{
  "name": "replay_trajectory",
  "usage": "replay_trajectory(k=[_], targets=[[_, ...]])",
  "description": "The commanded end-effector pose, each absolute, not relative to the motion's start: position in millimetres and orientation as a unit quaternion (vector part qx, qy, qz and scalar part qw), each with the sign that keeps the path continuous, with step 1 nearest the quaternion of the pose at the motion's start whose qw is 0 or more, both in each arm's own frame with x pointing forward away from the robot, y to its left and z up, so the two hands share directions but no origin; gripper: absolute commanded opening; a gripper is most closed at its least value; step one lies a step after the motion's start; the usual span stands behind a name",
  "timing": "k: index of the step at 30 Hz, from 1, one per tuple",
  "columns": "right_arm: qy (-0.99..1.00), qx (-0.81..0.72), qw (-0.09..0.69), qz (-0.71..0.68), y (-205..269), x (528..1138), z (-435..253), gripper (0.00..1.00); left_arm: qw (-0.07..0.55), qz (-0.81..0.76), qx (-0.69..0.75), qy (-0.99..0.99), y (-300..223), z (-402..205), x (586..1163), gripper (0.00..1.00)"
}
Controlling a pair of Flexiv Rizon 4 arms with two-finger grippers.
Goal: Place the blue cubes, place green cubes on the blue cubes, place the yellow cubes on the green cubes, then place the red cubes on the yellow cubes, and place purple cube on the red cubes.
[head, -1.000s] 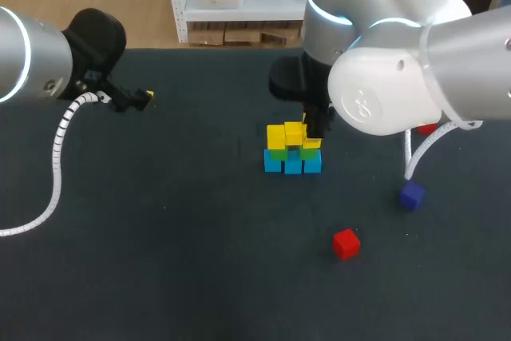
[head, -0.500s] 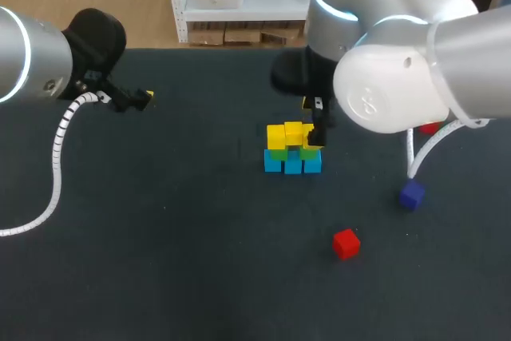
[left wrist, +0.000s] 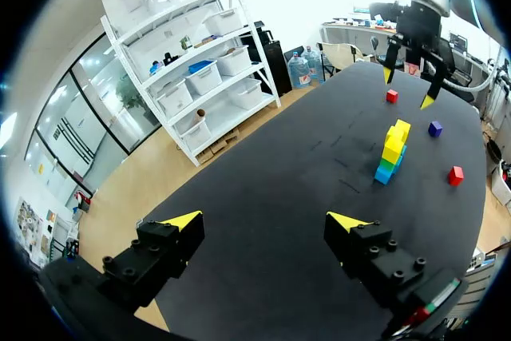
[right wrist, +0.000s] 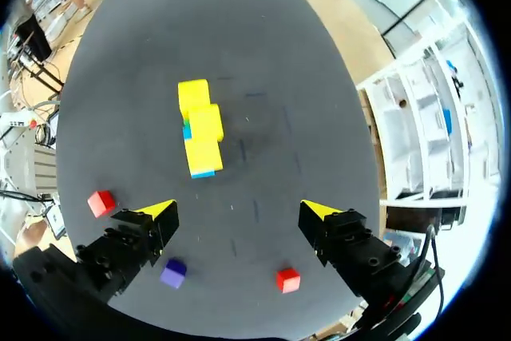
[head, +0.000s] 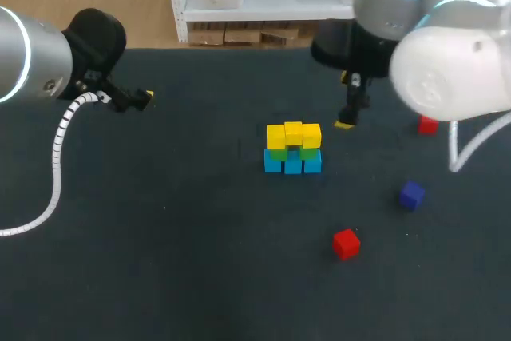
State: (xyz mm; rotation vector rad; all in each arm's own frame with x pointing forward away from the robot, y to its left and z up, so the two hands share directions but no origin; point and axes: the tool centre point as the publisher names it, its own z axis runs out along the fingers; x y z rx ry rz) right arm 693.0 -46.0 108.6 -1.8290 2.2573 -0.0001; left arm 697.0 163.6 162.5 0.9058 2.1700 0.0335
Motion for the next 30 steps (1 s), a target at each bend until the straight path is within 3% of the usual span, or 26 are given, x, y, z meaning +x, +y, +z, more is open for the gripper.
replay_trajectory(k=[1,10,30], targets=[[0.769,-0.623,0.139,-0.021,-73.7,678.9,113.6,1.00,0.385,0.011,0.357,0.851,164.8,162.1,698.0,1.00],[0.776,-0.617,0.124,-0.032,-129.9,678.8,109.7,1.00,0.385,0.011,0.357,0.851,164.8,162.1,698.0,1.00],[0.781,-0.619,0.080,-0.024,-183.6,707.7,61.3,1.00,0.385,0.011,0.357,0.851,164.8,162.1,698.0,1.00]])
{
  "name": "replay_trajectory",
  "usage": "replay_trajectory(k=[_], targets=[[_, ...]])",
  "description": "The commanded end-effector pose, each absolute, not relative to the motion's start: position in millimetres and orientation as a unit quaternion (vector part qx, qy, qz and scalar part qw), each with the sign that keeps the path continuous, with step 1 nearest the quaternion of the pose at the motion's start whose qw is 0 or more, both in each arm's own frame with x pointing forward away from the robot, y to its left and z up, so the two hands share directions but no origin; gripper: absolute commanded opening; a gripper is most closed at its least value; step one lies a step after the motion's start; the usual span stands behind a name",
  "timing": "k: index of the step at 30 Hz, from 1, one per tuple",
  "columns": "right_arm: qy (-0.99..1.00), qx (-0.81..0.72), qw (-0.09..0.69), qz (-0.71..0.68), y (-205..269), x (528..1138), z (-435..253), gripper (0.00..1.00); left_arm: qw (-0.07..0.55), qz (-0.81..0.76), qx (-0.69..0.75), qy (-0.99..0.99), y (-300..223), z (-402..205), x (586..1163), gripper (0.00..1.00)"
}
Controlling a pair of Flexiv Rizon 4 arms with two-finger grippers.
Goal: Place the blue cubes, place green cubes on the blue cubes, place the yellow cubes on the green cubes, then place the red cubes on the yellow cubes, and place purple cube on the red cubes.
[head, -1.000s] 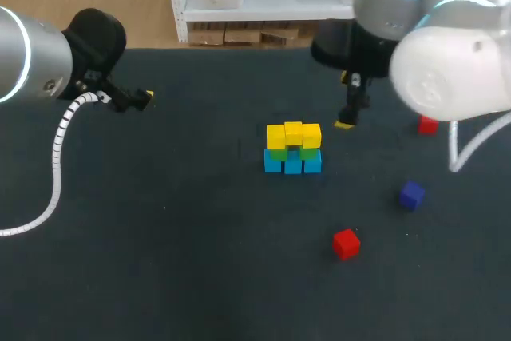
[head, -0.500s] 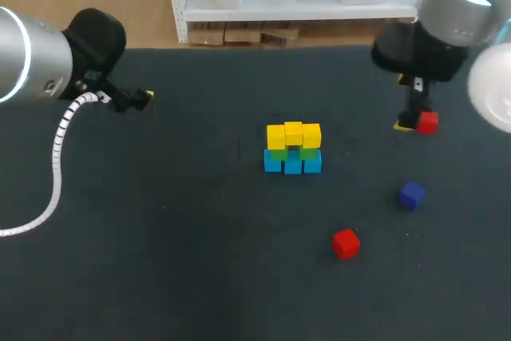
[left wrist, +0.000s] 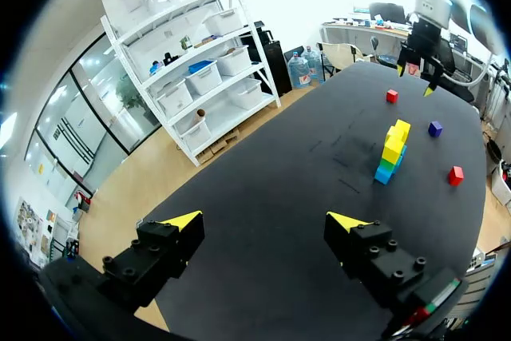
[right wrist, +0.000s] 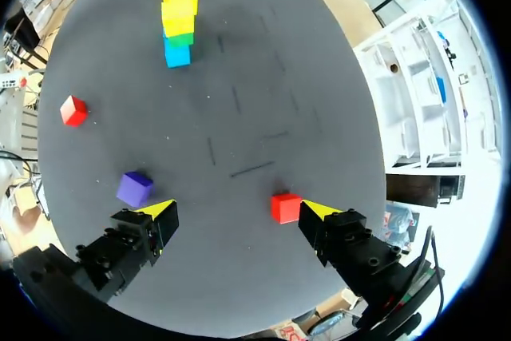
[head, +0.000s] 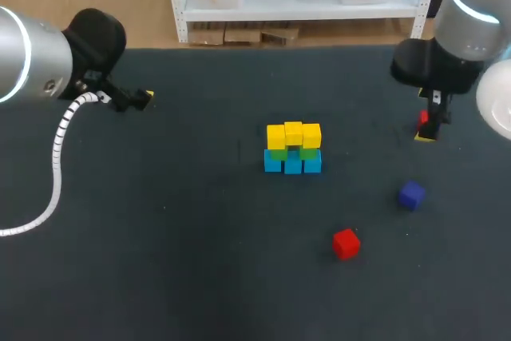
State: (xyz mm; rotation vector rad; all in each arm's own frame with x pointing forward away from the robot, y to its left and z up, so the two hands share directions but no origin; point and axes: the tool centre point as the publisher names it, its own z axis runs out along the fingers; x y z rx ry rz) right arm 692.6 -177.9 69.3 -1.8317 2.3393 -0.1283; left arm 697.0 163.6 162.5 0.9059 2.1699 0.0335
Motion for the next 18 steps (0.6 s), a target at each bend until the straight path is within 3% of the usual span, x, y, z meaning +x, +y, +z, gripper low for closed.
replay_trajectory(k=[1,18], targets=[[0.779,-0.621,0.081,-0.021,-186.3,709.9,59.9,1.00,0.385,0.011,0.357,0.851,164.8,162.1,698.0,1.00],[0.752,-0.656,0.062,-0.026,-193.5,720.9,44.5,1.00,0.385,0.011,0.357,0.851,164.8,162.1,698.0,1.00]])
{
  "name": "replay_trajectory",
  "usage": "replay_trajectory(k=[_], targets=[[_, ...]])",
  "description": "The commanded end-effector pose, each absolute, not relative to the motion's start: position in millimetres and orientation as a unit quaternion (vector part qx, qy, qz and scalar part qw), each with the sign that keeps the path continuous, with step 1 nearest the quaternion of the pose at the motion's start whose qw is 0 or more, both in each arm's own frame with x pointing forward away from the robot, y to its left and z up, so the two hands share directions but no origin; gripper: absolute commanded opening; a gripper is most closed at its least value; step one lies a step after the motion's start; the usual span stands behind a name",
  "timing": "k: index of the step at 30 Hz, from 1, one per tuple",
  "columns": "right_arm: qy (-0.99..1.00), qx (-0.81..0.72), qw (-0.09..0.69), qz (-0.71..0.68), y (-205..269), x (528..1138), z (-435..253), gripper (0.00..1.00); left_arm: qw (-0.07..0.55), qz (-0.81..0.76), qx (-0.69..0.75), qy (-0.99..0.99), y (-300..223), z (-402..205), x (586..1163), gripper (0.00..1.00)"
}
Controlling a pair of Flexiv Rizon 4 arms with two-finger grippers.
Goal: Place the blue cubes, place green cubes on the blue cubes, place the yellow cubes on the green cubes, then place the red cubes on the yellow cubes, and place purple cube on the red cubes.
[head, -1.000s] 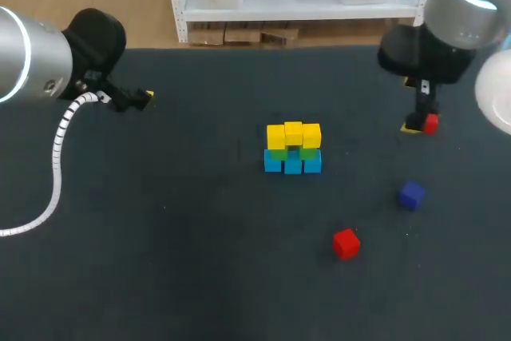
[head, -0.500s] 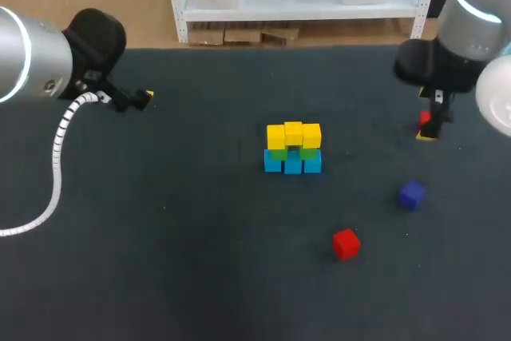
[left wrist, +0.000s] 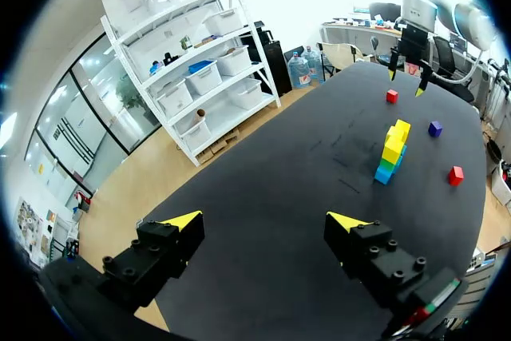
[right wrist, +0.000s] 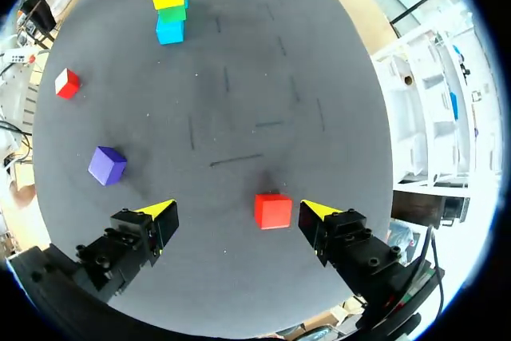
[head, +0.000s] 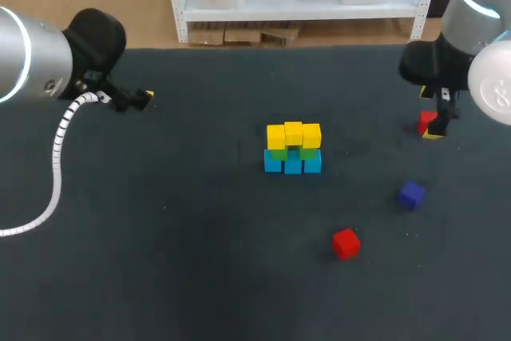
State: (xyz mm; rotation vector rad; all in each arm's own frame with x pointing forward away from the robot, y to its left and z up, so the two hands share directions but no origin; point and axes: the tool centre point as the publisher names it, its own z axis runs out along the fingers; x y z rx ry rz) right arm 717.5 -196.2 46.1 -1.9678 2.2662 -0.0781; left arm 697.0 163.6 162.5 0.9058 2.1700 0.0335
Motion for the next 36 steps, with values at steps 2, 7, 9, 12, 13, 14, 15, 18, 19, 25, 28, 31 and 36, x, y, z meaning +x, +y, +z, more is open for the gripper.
replay_trajectory(k=[2,7,9,12,13,14,15,18,19,25,28,31,36], targets=[[0.754,-0.653,0.058,-0.031,-195.8,722.1,42.0,1.00,0.385,0.011,0.357,0.851,164.8,162.1,698.0,1.00],[0.761,-0.646,0.047,-0.035,-206.1,729.0,33.6,1.00,0.385,0.011,0.357,0.851,164.8,162.1,698.0,1.00],[0.764,-0.643,0.043,-0.034,-209.5,732.0,30.3,1.00,0.385,0.011,0.357,0.851,164.8,162.1,698.0,1.00],[0.765,-0.642,0.038,-0.030,-210.8,735.0,25.8,1.00,0.385,0.011,0.357,0.851,164.8,162.1,698.0,1.00],[0.766,-0.641,0.035,-0.030,-211.4,736.0,24.4,1.00,0.385,0.011,0.357,0.851,164.8,162.1,698.0,1.00],[0.766,-0.641,0.034,-0.031,-211.9,737.0,23.3,1.00,0.385,0.011,0.357,0.851,164.8,162.1,698.0,1.00],[0.767,-0.640,0.034,-0.030,-212.1,737.5,22.4,1.00,0.385,0.011,0.357,0.851,164.8,162.1,698.0,1.00],[0.768,-0.639,0.030,-0.030,-212.3,740.4,17.5,1.00,0.385,0.011,0.357,0.851,164.8,162.1,698.0,1.00],[0.769,-0.638,0.029,-0.030,-212.1,741.5,15.9,1.00,0.385,0.011,0.357,0.851,164.8,162.1,698.0,1.00],[0.770,-0.636,0.022,-0.033,-211.6,745.6,10.0,1.00,0.385,0.011,0.357,0.851,164.8,162.1,698.0,1.00],[0.772,-0.634,0.019,-0.032,-212.7,747.3,7.1,1.00,0.385,0.011,0.357,0.851,164.8,162.1,698.0,1.00],[0.774,-0.632,0.013,-0.030,-213.7,747.5,3.9,1.00,0.385,0.011,0.357,0.851,164.8,162.1,698.0,1.00],[0.778,-0.628,0.010,-0.029,-216.8,746.6,1.6,1.00,0.385,0.011,0.357,0.851,164.8,162.1,698.0,1.00]])
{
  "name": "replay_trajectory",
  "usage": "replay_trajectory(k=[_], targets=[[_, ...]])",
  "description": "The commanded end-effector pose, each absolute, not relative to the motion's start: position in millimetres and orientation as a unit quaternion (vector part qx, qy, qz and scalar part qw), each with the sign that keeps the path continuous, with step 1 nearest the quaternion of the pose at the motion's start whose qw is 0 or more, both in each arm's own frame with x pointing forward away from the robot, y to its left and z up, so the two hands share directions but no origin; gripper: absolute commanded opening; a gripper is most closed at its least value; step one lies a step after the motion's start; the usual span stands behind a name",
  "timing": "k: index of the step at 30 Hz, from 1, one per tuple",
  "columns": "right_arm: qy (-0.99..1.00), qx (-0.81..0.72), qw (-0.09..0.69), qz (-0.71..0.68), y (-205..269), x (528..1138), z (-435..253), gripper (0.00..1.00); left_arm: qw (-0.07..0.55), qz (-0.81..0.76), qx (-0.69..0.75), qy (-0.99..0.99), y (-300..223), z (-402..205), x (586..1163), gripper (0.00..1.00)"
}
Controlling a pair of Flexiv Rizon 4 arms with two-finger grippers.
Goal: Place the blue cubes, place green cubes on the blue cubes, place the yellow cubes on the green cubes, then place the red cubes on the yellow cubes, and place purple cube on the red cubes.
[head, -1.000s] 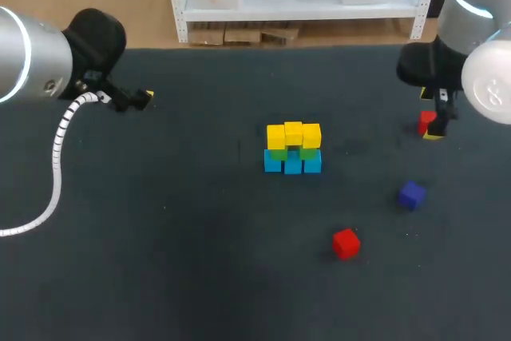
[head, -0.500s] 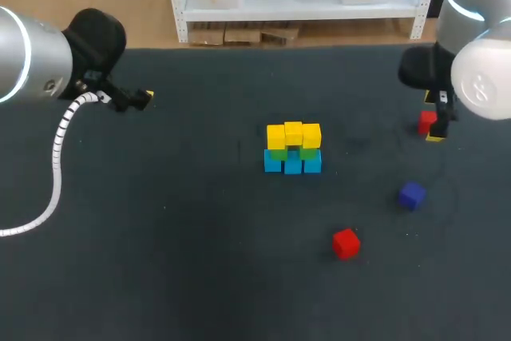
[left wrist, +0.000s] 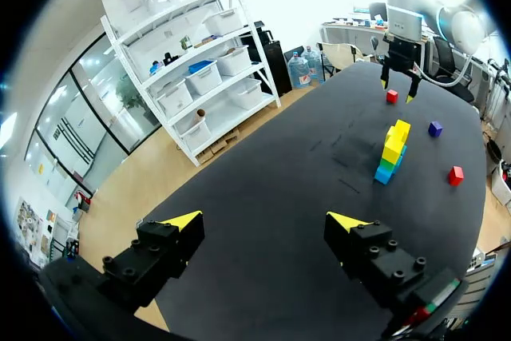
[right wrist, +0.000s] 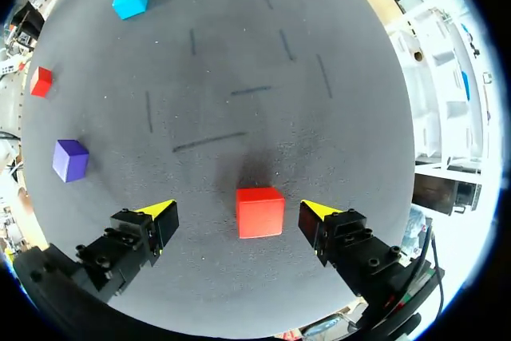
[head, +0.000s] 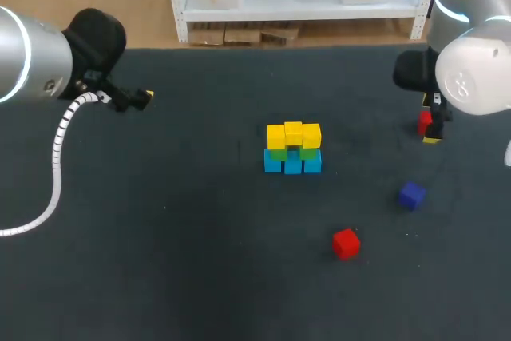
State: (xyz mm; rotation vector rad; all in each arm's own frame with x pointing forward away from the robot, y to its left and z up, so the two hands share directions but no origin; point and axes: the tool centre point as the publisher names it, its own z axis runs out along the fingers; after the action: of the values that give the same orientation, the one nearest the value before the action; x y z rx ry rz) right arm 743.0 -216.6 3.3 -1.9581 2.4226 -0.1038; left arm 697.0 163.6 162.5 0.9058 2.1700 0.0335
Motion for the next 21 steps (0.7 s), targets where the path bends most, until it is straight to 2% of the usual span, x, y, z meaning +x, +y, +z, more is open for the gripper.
replay_trajectory(k=[1,2,3,4,6,11,12,16,18,21], targets=[[0.778,-0.627,0.010,-0.029,-217.5,746.1,1.4,1.00,0.385,0.011,0.357,0.851,164.8,162.1,698.0,1.00],[0.779,-0.626,0.009,-0.030,-218.5,745.7,1.0,1.00,0.385,0.011,0.357,0.851,164.8,162.1,698.0,1.00],[0.781,-0.624,0.008,-0.030,-219.7,745.5,0.5,0.96,0.385,0.011,0.357,0.851,164.8,162.1,698.0,1.00],[0.781,-0.623,0.005,-0.031,-220.9,745.4,-0.2,0.84,0.385,0.011,0.357,0.851,164.8,162.1,698.0,1.00],[0.782,-0.622,0.003,-0.030,-222.5,745.1,-1.1,0.53,0.385,0.011,0.357,0.851,164.8,162.1,698.0,1.00],[0.784,-0.620,0.000,-0.028,-224.6,744.5,-2.6,0.37,0.385,0.011,0.357,0.851,164.8,162.1,698.0,1.00],[0.784,-0.620,-0.001,-0.029,-224.8,744.1,-3.0,0.30,0.385,0.011,0.357,0.851,164.8,162.1,698.0,1.00],[0.783,-0.622,-0.003,-0.030,-223.8,742.9,-3.9,0.13,0.385,0.011,0.357,0.851,164.8,162.1,698.0,1.00],[0.783,-0.622,0.000,-0.030,-223.3,742.4,-3.9,0.00,0.385,0.011,0.357,0.851,164.8,162.1,698.0,1.00],[0.784,-0.620,0.006,-0.026,-222.7,741.1,-3.9,0.00,0.385,0.011,0.357,0.851,164.8,162.1,698.0,1.00]])
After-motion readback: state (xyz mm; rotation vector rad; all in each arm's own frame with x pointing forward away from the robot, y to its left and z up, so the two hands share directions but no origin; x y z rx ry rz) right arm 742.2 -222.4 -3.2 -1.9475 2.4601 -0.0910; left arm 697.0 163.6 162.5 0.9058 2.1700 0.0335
